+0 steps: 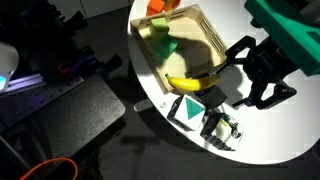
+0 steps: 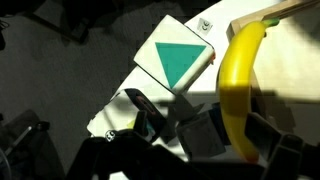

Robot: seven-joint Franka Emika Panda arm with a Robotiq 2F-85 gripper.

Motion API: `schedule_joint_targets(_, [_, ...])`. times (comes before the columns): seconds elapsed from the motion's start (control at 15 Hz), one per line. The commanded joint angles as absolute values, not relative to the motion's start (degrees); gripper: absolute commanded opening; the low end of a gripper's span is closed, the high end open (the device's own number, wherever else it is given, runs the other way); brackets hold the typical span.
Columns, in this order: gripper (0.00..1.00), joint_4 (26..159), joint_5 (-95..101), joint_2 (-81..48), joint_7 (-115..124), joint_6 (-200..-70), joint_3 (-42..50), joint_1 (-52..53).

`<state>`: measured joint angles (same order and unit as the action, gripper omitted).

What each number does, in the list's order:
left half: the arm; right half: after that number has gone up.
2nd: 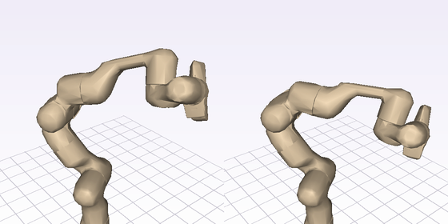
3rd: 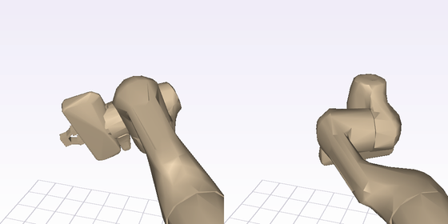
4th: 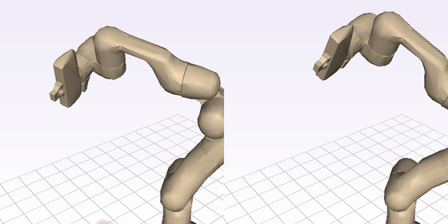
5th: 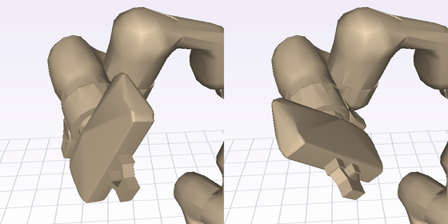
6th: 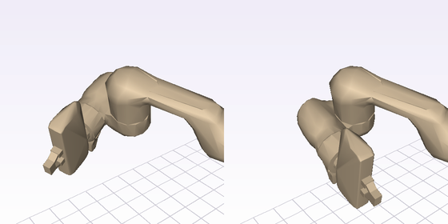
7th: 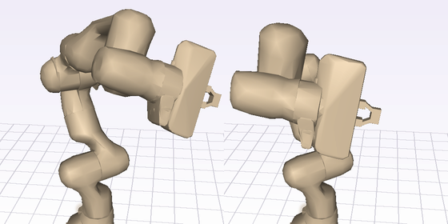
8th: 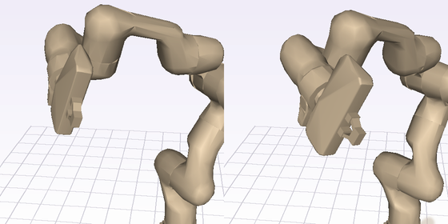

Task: Put the banana on the tray then stack the green blocks

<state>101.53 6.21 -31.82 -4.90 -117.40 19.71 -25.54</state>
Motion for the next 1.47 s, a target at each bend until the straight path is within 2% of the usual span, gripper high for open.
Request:
schedule_joint_targets(0.0, [1.00,99.0,7.9,-33.8,-5.3,-115.9,20.2,-26.3])
schedule_joint_targets(1.4, [1.00,96.4,10.1,-39.9,-4.7,-116.2,21.5,-26.2])
